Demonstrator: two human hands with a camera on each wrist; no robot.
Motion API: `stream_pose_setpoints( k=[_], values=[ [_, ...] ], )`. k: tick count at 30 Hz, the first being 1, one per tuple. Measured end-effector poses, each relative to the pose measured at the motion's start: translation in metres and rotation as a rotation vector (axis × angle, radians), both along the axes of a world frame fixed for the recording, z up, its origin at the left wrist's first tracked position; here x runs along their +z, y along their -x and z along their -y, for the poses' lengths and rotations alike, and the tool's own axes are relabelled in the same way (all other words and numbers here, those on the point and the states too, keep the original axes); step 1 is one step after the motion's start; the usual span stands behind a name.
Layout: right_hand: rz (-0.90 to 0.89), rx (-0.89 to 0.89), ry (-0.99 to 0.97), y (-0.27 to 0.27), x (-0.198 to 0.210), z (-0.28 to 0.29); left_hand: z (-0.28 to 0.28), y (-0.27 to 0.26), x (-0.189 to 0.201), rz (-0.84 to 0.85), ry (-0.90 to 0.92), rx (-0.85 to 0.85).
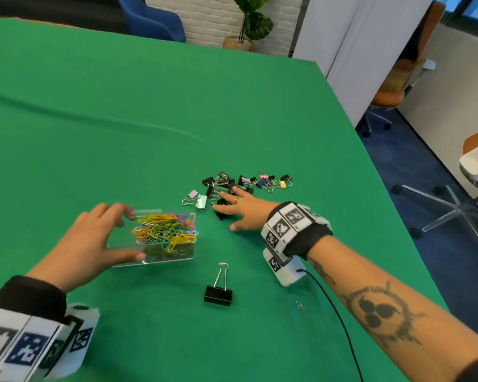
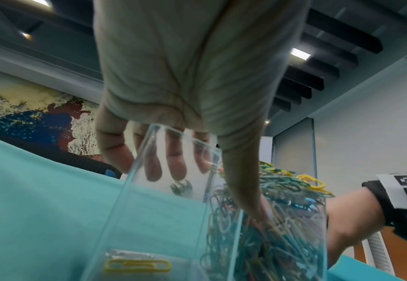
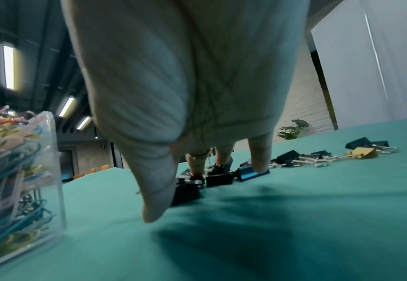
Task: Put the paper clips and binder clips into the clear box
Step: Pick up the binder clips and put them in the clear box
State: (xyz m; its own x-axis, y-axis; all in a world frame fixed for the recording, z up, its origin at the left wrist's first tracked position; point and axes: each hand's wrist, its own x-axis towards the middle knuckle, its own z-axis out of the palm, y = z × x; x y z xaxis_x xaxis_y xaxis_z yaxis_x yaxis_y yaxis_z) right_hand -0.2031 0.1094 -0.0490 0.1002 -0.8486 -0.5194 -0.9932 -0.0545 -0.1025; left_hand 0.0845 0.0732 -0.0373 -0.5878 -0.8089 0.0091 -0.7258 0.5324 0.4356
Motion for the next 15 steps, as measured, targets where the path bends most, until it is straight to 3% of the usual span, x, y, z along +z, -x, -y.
stream_pose_setpoints(
  k=[3,7,9,12,15],
  values=[
    [0.068,-0.004,-0.012,0.016,0.014,-0.016,-0.002,0.001,-0.001,-0.012,0.024,0.007],
    [0.284,-0.172,0.167,0.039,0.037,-0.061,-0.009,0.011,-0.005,0.009,0.069,-0.025],
    [0.256,-0.252,0.203,0.043,0.04,-0.09,-0.013,0.018,-0.004,0.026,0.064,-0.055],
    [0.11,-0.293,0.047,0.035,0.029,-0.135,-0.017,0.025,-0.003,0.017,0.045,-0.068],
    [0.108,-0.384,-0.088,0.014,0.011,-0.168,-0.023,0.029,-0.002,0.023,0.034,-0.085]
  ],
)
